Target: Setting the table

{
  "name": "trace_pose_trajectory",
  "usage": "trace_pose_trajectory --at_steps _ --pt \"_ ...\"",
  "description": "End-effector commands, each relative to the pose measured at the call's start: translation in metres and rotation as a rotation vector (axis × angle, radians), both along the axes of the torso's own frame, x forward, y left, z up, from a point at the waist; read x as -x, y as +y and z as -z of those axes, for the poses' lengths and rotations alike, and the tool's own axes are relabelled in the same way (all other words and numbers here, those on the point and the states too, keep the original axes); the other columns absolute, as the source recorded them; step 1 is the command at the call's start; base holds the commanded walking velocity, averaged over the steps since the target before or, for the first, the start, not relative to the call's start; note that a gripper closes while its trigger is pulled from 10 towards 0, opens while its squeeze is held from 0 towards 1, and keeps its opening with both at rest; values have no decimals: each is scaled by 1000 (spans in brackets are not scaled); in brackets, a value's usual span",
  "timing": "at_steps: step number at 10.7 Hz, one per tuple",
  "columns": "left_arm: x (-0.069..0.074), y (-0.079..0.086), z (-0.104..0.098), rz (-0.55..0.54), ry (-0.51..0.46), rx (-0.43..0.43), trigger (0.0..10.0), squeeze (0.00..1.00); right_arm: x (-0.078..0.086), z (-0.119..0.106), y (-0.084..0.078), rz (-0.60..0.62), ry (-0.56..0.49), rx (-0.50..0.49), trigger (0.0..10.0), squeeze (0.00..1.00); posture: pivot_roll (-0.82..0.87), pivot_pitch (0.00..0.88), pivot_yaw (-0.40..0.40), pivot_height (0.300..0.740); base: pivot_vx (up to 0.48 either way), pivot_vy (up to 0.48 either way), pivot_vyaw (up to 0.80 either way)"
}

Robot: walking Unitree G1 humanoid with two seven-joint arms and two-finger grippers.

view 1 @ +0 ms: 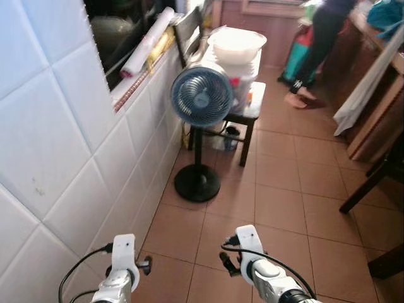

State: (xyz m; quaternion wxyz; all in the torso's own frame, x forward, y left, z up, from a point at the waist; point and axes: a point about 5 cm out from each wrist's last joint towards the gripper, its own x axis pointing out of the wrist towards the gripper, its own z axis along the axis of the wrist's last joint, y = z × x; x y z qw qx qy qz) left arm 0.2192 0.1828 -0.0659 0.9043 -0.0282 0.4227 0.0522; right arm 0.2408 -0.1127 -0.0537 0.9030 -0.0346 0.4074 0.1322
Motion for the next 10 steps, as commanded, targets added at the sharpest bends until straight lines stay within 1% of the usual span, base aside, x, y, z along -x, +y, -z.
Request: trace_pose_trajectory --at_steps 1,2,3,5,6,7,8,9,10 --pt "-1 0 -1 -1 3 -6 10000 0 -1 0 -2 1 5 3 10000 0 44 0 -25 740 0 0 0" --pt "-2 0 -1 1 2 -7 10000 0 0 0 -3 7 10 11 10000 0 41 0 -22 740 0 0 0" --pt "-2 1 -1 3 3 -9 10000 0 1 1 -5 31 21 16 10000 0 36 0 -13 740 0 0 -550" --pt "-1 2 -1 42 22 -26 10000 0 3 3 -7 43 29 20 10000 0 25 0 2 740 0 0 -709" --pt "-3 1 -2 49 10 -10 10000 0 4 4 -8 48 31 24 10000 0 23 0 3 740 0 0 -706" --pt "-6 -2 -4 62 -13 12 10000 0 4 4 -9 53 29 28 10000 0 20 0 4 740 0 0 -712" --pt "-12 -6 -8 73 -58 79 10000 0 3 3 -11 47 7 45 10000 0 18 0 2 740 0 0 -719" --pt "-17 -5 -12 62 -106 124 10000 0 -3 -1 -14 89 -17 18 10000 0 17 0 -3 740 0 0 -719" --pt "-19 0 -15 78 -146 101 10000 0 -11 -7 -14 85 -54 7 10000 0 14 0 -6 740 0 0 -719"
